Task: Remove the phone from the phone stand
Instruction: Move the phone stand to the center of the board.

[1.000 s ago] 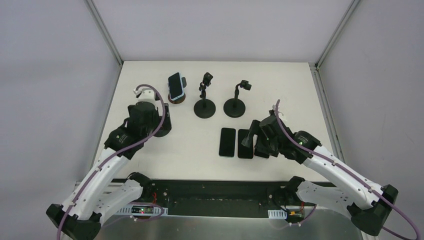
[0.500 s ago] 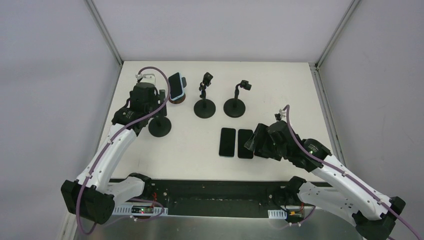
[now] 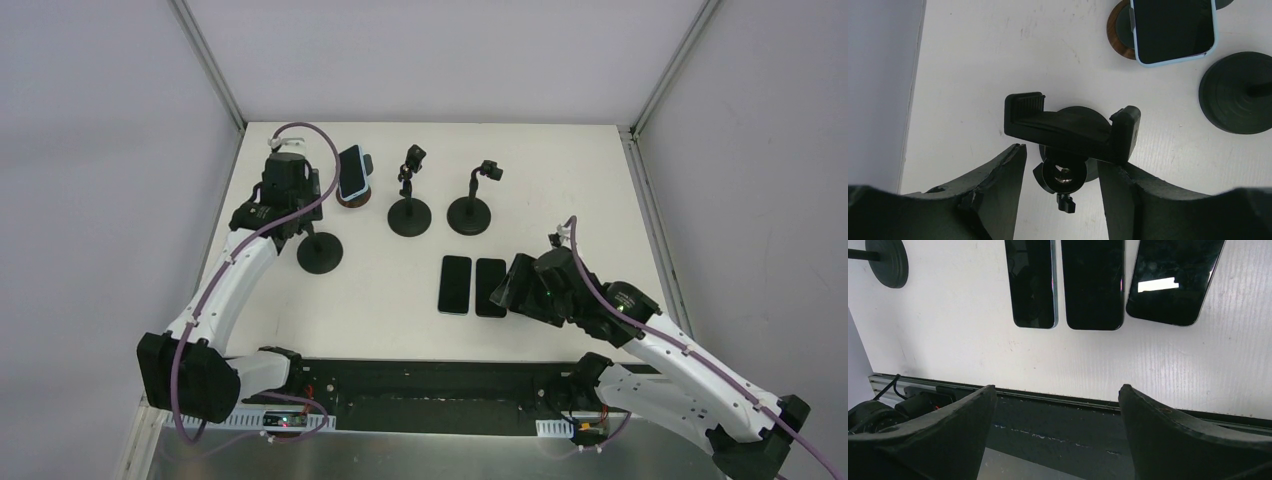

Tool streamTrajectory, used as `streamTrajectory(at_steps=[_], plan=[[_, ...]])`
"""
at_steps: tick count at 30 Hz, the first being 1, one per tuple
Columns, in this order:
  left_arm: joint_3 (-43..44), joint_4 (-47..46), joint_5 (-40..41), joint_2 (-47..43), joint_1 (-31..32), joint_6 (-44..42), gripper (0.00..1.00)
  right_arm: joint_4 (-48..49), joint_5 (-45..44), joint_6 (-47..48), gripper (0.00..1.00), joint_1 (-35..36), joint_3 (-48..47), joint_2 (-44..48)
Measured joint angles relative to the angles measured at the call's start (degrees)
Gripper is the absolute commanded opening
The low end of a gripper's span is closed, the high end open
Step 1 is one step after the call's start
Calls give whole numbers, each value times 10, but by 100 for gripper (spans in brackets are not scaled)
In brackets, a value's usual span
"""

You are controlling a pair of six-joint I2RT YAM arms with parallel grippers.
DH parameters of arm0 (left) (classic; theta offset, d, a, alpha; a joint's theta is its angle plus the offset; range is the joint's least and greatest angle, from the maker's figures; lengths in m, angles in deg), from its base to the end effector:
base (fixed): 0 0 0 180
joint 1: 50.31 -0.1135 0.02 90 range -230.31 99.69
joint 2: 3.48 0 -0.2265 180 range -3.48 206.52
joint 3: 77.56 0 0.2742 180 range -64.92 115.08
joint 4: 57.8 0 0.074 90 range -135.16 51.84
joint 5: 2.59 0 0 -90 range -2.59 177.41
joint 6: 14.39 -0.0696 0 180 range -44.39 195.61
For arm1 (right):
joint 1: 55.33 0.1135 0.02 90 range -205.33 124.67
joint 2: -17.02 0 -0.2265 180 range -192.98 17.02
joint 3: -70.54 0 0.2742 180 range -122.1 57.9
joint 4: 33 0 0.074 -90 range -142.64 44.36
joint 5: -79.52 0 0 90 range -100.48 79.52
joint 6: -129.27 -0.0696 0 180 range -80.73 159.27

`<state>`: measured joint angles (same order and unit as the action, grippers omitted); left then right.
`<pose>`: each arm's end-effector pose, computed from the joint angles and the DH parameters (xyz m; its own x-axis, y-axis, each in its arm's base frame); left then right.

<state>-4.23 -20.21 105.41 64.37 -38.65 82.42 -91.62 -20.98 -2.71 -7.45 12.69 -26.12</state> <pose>0.3239 -0.0449 0.2750 -0.5093 -0.0100 -0.8605 -0.1254 0.9901 0.0627 0.1587 0.1566 0.2392 -0.7747 0.1238 -0.6201 -0.1656 0.9067 0.3879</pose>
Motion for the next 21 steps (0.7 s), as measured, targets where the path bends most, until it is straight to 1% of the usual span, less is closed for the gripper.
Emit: streamTrajectory(at_steps=[2,4,5,6,7,8,11,15,19,21], plan=[[2,-5,0,5,-2,-3,52,-1,3,0,95,0,2,0],[6,-7,0,12,-2,-4,47,-1,5,0,94,0,6,0],[8,-7,0,15,-2,-5,41,-1,5,0,94,0,10,0],[10,-9,0,19,-2,-5,30,-2,6,0,94,0,13,0],[11,-10,-1,21,-2,-4,22,-1,7,0,94,0,16,0],[12,-13,-2,24,-2,-3,18,-2,8,0,94,0,19,0],[17,-21,-6,31,-2,-2,13,-4,9,0,94,0,22,0],[21,-21,-1,37,-9,-3,0,-6,9,0,94,0,24,0],[34,-17,1,48,-30,-4,0,-7,9,0,94,0,25,-4],[49,-14,0,61,-55,-5,0,-7,9,0,94,0,25,-9]])
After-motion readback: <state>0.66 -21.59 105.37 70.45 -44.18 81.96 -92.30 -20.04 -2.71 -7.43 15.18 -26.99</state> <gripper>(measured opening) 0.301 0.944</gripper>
